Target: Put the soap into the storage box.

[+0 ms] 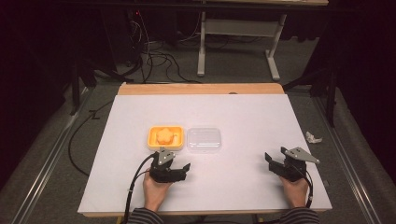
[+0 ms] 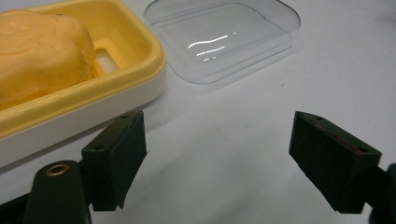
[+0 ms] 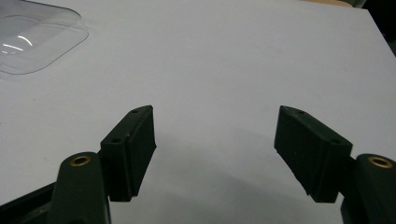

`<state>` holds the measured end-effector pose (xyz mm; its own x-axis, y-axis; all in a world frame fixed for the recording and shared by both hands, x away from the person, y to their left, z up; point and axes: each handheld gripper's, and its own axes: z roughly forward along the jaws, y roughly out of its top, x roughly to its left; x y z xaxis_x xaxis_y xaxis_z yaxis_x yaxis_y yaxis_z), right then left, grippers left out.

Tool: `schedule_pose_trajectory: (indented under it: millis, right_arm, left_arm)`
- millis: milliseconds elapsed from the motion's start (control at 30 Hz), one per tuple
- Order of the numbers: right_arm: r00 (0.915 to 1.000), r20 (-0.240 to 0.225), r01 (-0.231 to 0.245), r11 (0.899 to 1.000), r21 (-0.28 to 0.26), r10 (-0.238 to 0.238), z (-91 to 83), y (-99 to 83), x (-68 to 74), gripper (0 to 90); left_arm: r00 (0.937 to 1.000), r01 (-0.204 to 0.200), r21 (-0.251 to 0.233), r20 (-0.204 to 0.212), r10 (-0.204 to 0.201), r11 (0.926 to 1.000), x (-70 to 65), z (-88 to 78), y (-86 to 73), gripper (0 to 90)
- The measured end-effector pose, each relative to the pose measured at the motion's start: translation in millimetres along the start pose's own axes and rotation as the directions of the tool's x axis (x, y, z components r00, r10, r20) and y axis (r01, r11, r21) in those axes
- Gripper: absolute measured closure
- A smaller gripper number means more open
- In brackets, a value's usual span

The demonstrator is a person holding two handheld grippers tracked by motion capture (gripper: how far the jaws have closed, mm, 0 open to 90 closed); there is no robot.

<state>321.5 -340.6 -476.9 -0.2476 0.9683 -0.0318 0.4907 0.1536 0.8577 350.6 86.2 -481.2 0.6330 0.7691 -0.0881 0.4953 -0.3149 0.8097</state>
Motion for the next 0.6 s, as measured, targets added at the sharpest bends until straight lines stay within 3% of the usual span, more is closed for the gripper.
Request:
schedule_pose_trajectory:
  millis: [333,433,600]
  right_arm:
    - [1.0,-0.001,0.002,1.0,-0.002,-0.002,-0.3,-0.1,0.4,29.6]
    - [1.0,0.001,0.001,1.0,-0.002,-0.001,-0.3,-0.2,0.3,29.6]
    - [1.0,0.001,0.005,1.0,-0.001,-0.005,-0.1,-0.1,0.2,29.6]
  left_arm:
    - [0.9997,0.009,-0.015,-0.021,-0.01,0.9998,0.4,2.4,-0.3,19.1]
    - [0.9986,-0.009,-0.008,-0.052,0.009,0.9999,-2.1,2.9,-0.6,19.0]
    - [0.9977,-0.02,-0.009,-0.065,0.02,0.9997,-4.3,3.2,-0.9,18.5]
